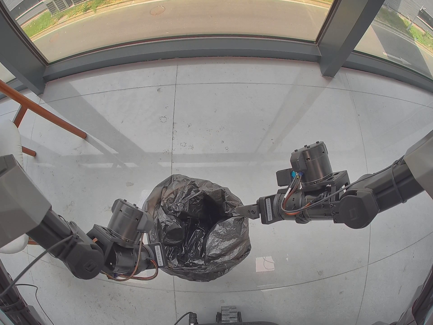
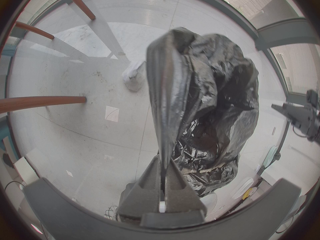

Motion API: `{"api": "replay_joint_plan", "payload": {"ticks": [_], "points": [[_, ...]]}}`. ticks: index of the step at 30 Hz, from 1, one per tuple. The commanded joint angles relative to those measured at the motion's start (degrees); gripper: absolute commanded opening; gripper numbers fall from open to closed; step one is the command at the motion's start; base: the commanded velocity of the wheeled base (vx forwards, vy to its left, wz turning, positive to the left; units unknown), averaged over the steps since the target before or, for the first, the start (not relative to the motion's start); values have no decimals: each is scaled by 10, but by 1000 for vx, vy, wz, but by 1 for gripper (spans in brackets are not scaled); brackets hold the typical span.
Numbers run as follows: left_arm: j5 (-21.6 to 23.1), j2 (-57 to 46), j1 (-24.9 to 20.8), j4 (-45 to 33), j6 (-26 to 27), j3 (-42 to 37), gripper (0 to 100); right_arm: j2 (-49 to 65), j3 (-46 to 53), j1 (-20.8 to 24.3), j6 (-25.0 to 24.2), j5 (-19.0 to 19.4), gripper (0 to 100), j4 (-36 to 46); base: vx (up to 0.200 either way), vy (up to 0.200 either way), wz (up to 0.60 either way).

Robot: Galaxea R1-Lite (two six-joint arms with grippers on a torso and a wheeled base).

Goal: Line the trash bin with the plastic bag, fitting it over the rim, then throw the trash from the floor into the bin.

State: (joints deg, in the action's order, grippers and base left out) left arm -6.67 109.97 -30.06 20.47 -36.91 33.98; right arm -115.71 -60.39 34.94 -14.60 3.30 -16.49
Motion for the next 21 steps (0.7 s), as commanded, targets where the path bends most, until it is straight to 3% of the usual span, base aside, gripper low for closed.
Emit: {"api": "replay_joint_plan", "payload": {"ticks": [1, 7, 8, 14, 21], "points": [[-2, 12, -9, 0, 0, -11, 0, -1, 1, 0, 0, 0, 100, 0, 0, 0, 0], [-9, 11, -7, 0, 4, -30, 0, 0, 1, 0, -1, 0, 100, 0, 0, 0, 0], [-9, 11, -8, 0, 4, -33, 100, 0, 1, 0, 0, 0, 100, 0, 0, 0, 0], [-14, -1, -7, 4, 2, -30, 100, 3, 3, 0, -1, 0, 100, 0, 0, 0, 0], [-11, -126, -15, 23, 3, -71, 100, 6, 8, 0, -1, -1, 100, 0, 0, 0, 0]]}}
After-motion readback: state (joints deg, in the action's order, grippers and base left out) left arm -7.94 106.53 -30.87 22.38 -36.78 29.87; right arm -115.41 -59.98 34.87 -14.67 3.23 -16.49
